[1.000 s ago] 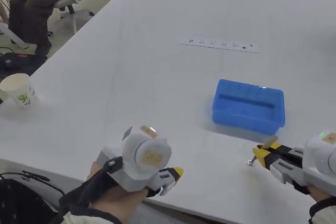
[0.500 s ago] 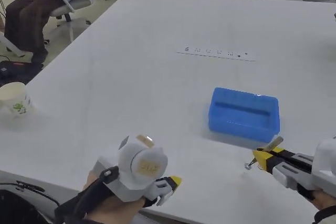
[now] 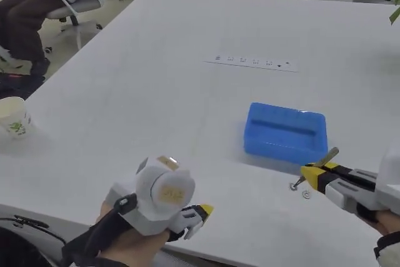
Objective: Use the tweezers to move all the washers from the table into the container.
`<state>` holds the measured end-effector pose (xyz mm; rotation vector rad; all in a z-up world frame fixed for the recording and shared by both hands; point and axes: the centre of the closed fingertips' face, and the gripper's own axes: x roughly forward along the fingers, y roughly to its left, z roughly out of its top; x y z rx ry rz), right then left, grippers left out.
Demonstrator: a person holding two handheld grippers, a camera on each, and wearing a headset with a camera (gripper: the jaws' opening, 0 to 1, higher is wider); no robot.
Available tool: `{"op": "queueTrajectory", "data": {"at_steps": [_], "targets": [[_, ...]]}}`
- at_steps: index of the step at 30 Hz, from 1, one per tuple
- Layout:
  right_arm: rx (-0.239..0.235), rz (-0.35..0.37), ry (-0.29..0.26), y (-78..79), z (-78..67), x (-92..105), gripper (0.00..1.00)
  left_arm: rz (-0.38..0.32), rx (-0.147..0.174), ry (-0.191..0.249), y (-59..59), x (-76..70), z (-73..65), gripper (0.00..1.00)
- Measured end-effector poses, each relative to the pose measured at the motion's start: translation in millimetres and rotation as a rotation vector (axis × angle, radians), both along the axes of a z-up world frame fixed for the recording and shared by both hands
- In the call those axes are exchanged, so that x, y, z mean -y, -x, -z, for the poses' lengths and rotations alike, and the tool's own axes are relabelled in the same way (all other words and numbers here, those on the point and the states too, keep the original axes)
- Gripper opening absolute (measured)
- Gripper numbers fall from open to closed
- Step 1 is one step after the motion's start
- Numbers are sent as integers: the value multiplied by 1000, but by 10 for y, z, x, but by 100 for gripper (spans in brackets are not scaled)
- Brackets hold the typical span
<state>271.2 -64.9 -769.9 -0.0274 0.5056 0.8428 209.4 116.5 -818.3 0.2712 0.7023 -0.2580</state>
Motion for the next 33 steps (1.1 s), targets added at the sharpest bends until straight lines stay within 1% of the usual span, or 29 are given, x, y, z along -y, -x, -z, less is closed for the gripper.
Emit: {"op": "queueTrajectory", "data": {"at_steps": [3, 7, 9, 11, 14, 24, 27, 33], "targets": [[-8, 3, -6, -11, -65, -4, 1, 5, 3, 0, -2, 12, -4, 75], [-12, 14, -1, -38, -127, 9, 1, 3, 2, 4, -2, 13, 0, 75], [-16, 21, -15, -53, -175, 19, 1, 2, 2, 4, -3, 12, -1, 74], [-14, 30, -28, -71, -221, 29, 1, 3, 1, 5, -2, 15, 2, 74], [-5, 34, -30, -89, -263, 37, 1, 5, -1, -1, 1, 16, 8, 74], [19, 35, -23, -148, -324, 30, 1, 9, -7, -5, 8, 13, 21, 74], [16, 36, -27, -181, -339, 30, 1, 13, -10, -6, 9, 21, 24, 74], [28, 33, -21, -289, -387, 8, 1, 15, -18, -6, 17, 20, 35, 74]]}}
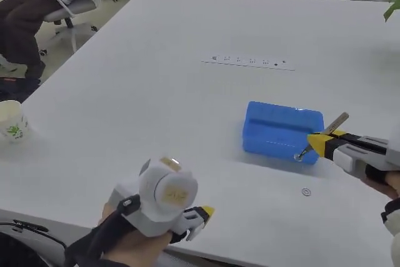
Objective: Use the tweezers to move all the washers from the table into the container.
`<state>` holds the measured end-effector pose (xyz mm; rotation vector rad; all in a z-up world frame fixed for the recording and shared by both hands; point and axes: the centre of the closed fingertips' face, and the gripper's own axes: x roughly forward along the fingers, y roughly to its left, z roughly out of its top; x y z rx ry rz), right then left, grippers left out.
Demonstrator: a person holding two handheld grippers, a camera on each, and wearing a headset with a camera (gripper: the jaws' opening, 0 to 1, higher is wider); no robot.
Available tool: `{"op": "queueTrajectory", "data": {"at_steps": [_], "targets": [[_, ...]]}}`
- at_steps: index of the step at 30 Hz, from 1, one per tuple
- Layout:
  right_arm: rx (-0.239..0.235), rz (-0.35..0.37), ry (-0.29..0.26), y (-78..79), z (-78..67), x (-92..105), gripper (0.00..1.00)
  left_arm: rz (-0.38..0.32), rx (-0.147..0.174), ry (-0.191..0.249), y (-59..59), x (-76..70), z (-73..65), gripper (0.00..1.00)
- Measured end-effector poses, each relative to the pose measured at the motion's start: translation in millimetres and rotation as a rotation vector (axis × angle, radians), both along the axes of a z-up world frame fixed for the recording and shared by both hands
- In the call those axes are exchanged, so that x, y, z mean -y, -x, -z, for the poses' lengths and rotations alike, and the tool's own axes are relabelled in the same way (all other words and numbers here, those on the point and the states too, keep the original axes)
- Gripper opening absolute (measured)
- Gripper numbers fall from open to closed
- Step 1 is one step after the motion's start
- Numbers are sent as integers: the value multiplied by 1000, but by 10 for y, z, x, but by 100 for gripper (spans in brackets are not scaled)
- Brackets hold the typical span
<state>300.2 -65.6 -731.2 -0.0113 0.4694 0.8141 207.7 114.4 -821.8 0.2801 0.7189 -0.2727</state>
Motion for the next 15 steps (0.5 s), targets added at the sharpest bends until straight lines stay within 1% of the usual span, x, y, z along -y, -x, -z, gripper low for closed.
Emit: {"op": "queueTrajectory", "data": {"at_steps": [7, 12, 15], "targets": [[16, -9, 9, -138, -53, -37, 1, 0, -7, -3, 6, -7, 13, 73], [27, -5, 26, -250, -64, -35, 1, 1, -5, 1, 6, -1, 8, 73], [23, -7, 28, -339, -58, -43, 2, 7, -6, -13, 11, 4, 10, 73]]}}
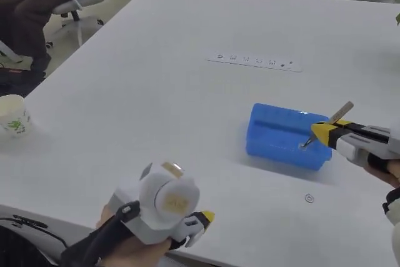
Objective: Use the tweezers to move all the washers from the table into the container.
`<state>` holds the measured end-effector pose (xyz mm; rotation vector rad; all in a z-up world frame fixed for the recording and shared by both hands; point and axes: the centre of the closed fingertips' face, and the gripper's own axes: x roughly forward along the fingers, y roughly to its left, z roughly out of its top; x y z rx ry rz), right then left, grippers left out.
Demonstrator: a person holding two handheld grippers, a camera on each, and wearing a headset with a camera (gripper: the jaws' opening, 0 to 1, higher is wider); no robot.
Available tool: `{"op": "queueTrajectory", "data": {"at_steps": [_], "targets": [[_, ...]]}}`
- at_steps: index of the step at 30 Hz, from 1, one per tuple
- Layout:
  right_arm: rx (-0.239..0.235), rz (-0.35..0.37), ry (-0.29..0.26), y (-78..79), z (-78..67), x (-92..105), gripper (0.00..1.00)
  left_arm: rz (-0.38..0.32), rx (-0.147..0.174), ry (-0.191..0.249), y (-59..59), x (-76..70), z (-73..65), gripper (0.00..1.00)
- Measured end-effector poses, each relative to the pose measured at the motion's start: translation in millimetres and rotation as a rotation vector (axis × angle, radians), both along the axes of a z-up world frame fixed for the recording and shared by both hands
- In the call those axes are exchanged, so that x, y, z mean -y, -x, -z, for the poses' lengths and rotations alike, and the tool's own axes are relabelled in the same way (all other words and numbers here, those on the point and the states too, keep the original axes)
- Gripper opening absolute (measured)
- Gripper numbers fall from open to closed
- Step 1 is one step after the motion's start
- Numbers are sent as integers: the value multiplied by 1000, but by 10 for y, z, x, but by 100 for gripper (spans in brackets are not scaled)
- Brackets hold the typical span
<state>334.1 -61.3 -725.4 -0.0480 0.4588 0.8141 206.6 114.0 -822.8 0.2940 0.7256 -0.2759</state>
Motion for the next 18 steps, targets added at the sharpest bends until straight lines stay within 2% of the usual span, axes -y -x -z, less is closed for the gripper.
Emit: {"op": "queueTrajectory", "data": {"at_steps": [11, 18], "targets": [[13, 20, 34, -284, 129, -29, 2, -7, -14, 0, 7, -16, 19, 73], [-2, 39, 50, -355, 285, -9, 2, -5, -19, -20, 14, -26, 32, 73]]}}
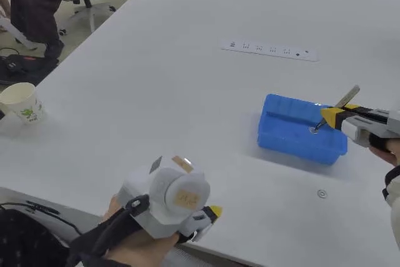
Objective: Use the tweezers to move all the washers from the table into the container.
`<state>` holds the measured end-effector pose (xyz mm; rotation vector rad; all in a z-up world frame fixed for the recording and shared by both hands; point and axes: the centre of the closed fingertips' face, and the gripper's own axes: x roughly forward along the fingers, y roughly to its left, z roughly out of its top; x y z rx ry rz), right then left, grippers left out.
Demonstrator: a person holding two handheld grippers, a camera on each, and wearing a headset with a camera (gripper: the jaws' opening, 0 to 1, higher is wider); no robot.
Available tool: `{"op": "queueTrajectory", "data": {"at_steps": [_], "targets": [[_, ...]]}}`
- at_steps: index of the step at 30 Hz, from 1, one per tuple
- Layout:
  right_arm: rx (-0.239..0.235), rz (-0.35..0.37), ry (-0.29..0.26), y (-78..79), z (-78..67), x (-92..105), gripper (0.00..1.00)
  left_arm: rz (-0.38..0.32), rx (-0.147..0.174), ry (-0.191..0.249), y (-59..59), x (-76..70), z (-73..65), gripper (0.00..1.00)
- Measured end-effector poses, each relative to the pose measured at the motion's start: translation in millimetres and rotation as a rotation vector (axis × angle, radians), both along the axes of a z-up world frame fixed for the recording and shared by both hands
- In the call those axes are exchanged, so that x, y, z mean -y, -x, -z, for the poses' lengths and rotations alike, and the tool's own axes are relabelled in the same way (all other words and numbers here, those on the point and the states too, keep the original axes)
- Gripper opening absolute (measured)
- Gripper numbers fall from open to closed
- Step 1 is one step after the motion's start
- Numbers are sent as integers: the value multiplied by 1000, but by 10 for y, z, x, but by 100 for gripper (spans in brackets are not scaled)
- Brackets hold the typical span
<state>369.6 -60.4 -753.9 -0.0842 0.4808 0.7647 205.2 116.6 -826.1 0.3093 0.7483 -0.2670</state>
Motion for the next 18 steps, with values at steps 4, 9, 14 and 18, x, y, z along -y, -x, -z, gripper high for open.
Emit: {"op": "queueTrajectory", "data": {"at_steps": [4, 9, 14, 18], "targets": [[-4, 11, 46, -30, 191, 28, 2, -5, -3, 3, 1, -10, 4, 73], [-36, 43, 27, -19, 320, 33, 2, -7, -6, -3, 1, -20, 8, 73], [-31, 57, 36, -22, 374, 28, 2, -9, -7, -2, -1, -25, 10, 72], [-14, 52, 57, -42, 416, 8, 2, -8, -4, 2, -4, -17, 5, 72]]}}
